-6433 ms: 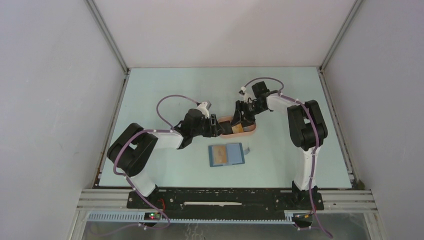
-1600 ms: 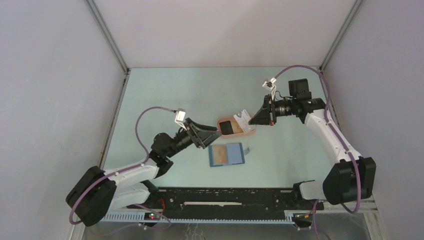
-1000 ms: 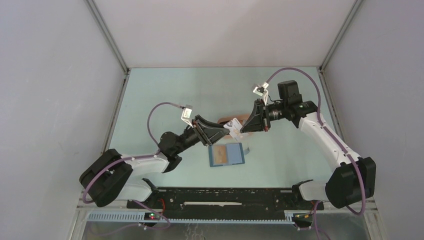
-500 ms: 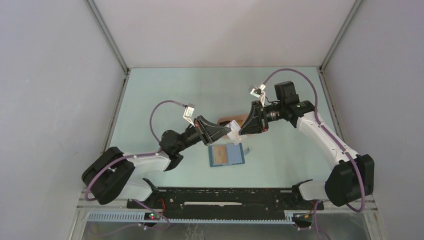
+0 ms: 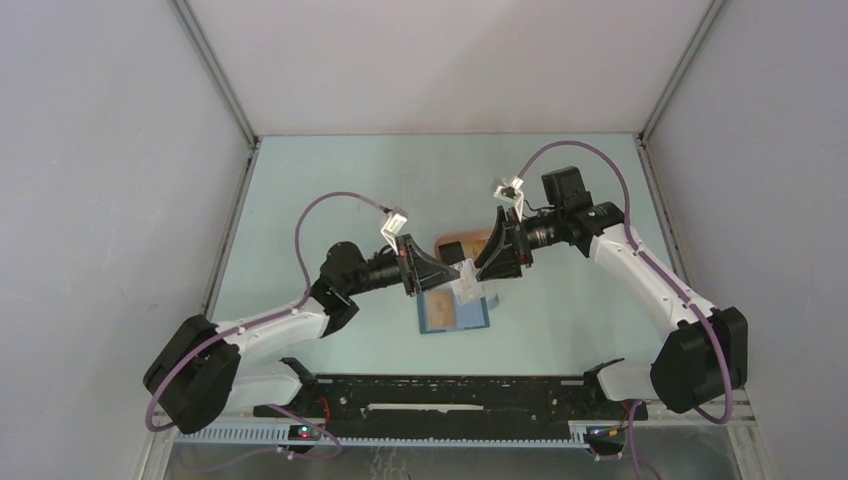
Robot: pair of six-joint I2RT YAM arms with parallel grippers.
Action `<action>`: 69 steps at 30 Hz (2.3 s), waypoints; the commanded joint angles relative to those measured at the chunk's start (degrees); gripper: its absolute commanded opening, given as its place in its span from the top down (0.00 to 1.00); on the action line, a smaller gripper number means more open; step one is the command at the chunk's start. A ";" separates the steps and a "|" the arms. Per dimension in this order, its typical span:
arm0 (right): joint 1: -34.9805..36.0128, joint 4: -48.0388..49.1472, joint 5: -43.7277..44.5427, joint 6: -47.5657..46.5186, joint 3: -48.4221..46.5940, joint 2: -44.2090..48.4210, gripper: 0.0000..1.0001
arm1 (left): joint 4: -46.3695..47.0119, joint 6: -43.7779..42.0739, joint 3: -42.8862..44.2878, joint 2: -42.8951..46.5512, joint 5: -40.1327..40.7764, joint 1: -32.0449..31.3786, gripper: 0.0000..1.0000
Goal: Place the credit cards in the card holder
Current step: Insert the credit card into the card holder.
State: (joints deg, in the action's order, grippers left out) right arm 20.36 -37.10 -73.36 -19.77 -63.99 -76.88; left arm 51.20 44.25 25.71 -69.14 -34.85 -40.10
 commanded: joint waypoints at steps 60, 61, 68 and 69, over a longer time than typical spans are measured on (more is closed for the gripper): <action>0.94 33.40 17.35 22.52 22.65 4.79 1.00 | -30.57 -14.25 -11.48 35.17 26.48 0.46 0.22; 1.14 34.24 18.52 23.87 23.05 3.76 1.00 | -30.14 -12.63 -13.03 36.16 27.97 0.46 0.15; 3.87 36.56 30.45 31.96 24.03 -1.99 1.00 | -29.44 -6.51 -17.71 33.96 29.72 0.46 0.14; 4.01 37.98 31.14 32.94 24.15 -2.49 1.00 | -29.47 -5.86 -17.85 32.85 30.06 0.49 0.14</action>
State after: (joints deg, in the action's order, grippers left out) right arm 23.49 -5.50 -48.75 6.24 -40.49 -77.56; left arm 18.31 33.71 9.26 -33.80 -8.03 -39.94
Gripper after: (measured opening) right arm 0.007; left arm 0.865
